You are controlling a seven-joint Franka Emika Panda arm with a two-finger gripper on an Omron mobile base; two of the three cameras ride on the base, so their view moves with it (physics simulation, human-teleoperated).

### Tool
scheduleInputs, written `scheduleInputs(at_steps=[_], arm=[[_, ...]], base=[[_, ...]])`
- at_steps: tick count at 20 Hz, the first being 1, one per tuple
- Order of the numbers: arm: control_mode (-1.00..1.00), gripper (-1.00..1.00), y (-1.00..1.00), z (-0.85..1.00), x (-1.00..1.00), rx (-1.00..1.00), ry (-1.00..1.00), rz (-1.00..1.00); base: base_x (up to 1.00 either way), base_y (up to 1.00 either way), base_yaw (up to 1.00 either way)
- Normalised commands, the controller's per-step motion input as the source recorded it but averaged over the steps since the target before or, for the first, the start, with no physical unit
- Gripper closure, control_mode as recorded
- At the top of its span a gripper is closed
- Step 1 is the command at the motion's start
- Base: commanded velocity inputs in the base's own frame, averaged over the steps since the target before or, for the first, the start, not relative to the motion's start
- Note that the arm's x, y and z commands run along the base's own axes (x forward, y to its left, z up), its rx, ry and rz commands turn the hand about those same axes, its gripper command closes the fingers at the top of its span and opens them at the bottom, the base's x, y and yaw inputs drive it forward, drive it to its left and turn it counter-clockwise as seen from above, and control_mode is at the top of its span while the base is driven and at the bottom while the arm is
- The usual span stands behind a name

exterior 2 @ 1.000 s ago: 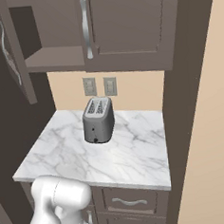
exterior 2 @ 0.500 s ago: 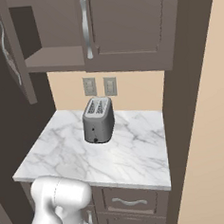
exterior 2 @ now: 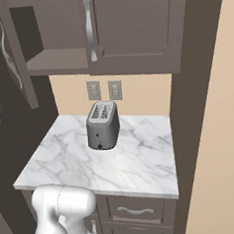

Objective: Close all open cabinet doors.

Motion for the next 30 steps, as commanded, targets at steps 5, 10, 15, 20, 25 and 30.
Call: scheduleInputs(at_steps=[5,10,15,20,25,30], arm=[[-1.0,-1.0,0.02,-0.44,0.47,0.0,-0.06,0.06],[-1.0,-1.0,0.0,-0.31,0.3,0.0,-0.1,0.02],[-1.0,-1.0,0.01,-0.23,0.26,0.0,-0.11,0.0],[-1.0,-1.0,0.0,-0.18,0.38,0.0,-0.07,0.0],[-1.0,-1.0,0.0,-0.12,0.47,0.0,-0.01,0.0],[-1.0,-1.0,0.03,-0.1,0.46,0.0,0.0,0.0]], base=[[0.0,0.0,0.0],[0.0,0.0,0.0],[0.0,0.0,0.0],[0.0,0.0,0.0],[0.0,0.0,0.0],[0.0,0.0,0.0]])
